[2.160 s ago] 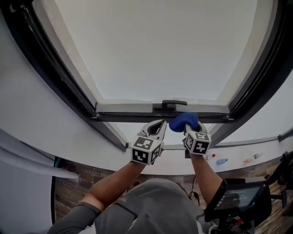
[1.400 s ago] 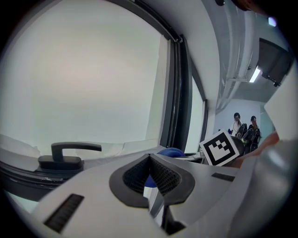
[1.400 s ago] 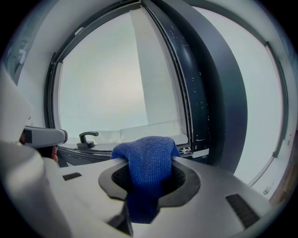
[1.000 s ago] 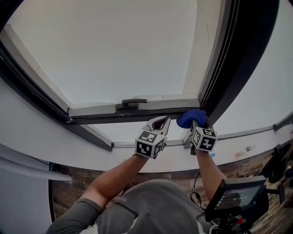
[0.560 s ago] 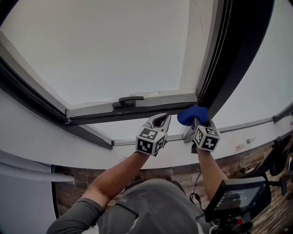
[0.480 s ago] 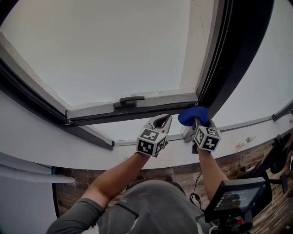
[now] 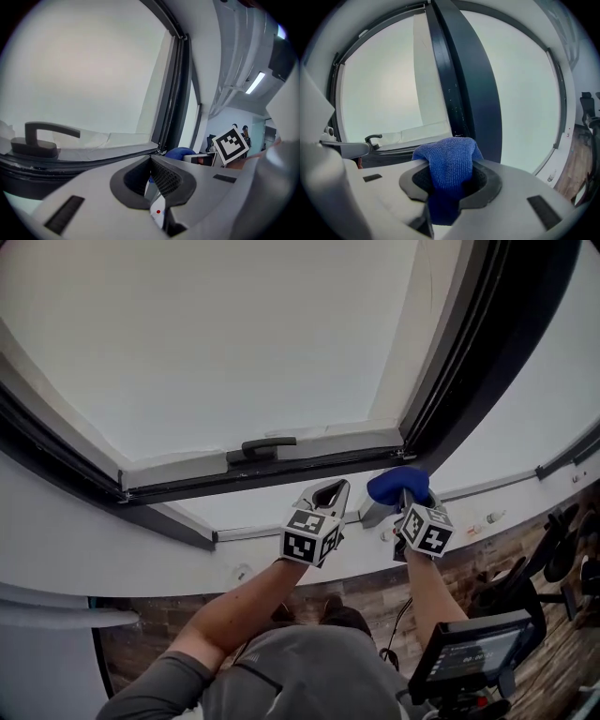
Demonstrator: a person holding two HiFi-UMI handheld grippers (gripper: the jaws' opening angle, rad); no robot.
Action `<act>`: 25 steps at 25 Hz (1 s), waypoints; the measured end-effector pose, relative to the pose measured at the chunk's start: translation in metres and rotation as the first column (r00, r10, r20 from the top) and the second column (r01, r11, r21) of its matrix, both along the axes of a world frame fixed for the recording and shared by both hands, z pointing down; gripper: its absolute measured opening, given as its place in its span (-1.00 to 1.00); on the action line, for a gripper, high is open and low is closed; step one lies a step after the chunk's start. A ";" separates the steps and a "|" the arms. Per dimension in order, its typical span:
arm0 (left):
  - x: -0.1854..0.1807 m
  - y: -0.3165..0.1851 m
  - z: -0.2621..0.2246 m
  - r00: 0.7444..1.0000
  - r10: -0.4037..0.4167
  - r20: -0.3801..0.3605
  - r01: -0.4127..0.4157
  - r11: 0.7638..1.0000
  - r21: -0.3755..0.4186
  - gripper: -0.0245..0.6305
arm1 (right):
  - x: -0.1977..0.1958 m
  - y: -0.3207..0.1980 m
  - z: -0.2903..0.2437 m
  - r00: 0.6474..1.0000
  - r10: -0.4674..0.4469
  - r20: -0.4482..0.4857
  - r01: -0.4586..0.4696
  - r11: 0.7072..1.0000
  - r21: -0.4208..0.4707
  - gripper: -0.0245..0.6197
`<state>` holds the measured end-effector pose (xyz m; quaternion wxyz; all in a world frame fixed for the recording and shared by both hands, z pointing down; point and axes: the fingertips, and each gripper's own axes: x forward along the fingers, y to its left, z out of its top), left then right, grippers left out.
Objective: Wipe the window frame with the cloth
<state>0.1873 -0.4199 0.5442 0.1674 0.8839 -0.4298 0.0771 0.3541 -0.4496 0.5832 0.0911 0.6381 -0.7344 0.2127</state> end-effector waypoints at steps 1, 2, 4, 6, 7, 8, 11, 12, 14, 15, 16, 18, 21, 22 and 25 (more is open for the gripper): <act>0.003 -0.003 -0.001 1.000 -0.007 0.009 0.007 1.000 -0.004 -0.90 | 0.002 -0.003 0.003 1.000 -0.015 0.007 0.015 1.000 -0.010 -0.53; 0.010 -0.006 -0.002 1.000 -0.012 0.020 0.013 1.000 -0.004 -0.90 | 0.006 -0.007 0.005 0.999 -0.031 0.016 0.031 0.999 -0.019 -0.53; 0.022 -0.011 -0.009 0.999 -0.020 0.039 0.020 1.000 0.003 -0.90 | 0.014 -0.017 0.005 0.998 -0.058 0.035 0.059 0.998 -0.024 -0.53; 0.025 -0.011 -0.014 0.998 -0.027 0.051 0.027 1.000 0.007 -0.90 | 0.014 -0.024 0.003 0.996 -0.070 0.051 0.071 0.997 -0.018 -0.53; 0.025 -0.010 -0.016 0.998 -0.029 0.055 0.029 1.000 0.006 -0.90 | 0.013 -0.026 0.001 0.996 -0.070 0.058 0.070 0.997 -0.014 -0.53; 0.025 -0.009 -0.018 0.998 -0.029 0.060 0.028 1.000 0.006 -0.90 | 0.012 -0.028 -0.002 0.996 -0.067 0.063 0.068 0.998 -0.008 -0.53; 0.027 -0.008 -0.026 0.997 -0.013 0.073 0.011 1.000 0.026 -0.90 | 0.012 -0.035 -0.011 0.995 -0.070 0.065 0.069 0.997 0.020 -0.53; 0.027 -0.009 -0.028 0.997 -0.011 0.074 0.009 0.999 0.035 -0.90 | 0.009 -0.035 -0.016 0.995 -0.079 0.063 0.077 0.997 0.031 -0.53; 0.024 -0.012 -0.034 0.998 -0.013 0.069 0.010 0.999 0.044 -0.90 | 0.005 -0.034 -0.024 0.994 -0.096 0.062 0.092 0.994 0.053 -0.53; 0.023 -0.013 -0.038 0.998 -0.008 0.065 0.005 0.999 0.046 -0.90 | 0.005 -0.034 -0.029 0.993 -0.099 0.061 0.095 0.993 0.064 -0.53; 0.025 -0.014 -0.043 0.998 0.003 0.061 -0.006 0.999 0.050 -0.90 | 0.007 -0.035 -0.036 0.993 -0.099 0.059 0.094 0.993 0.075 -0.53; 0.030 -0.019 -0.053 0.998 0.032 0.054 -0.035 0.998 0.059 -0.90 | 0.011 -0.038 -0.051 0.994 -0.096 0.051 0.090 0.991 0.098 -0.53; 0.035 -0.029 -0.071 0.998 0.045 0.046 -0.049 0.996 0.072 -0.90 | 0.015 -0.046 -0.075 0.994 -0.104 0.042 0.097 0.987 0.127 -0.53; 0.035 -0.033 -0.076 0.998 0.048 0.043 -0.051 0.996 0.078 -0.90 | 0.015 -0.049 -0.082 0.993 -0.107 0.044 0.100 0.986 0.135 -0.53; 0.037 -0.040 -0.092 0.998 0.056 0.033 -0.059 0.994 0.093 -0.90 | 0.014 -0.054 -0.105 0.991 -0.125 0.050 0.116 0.981 0.154 -0.53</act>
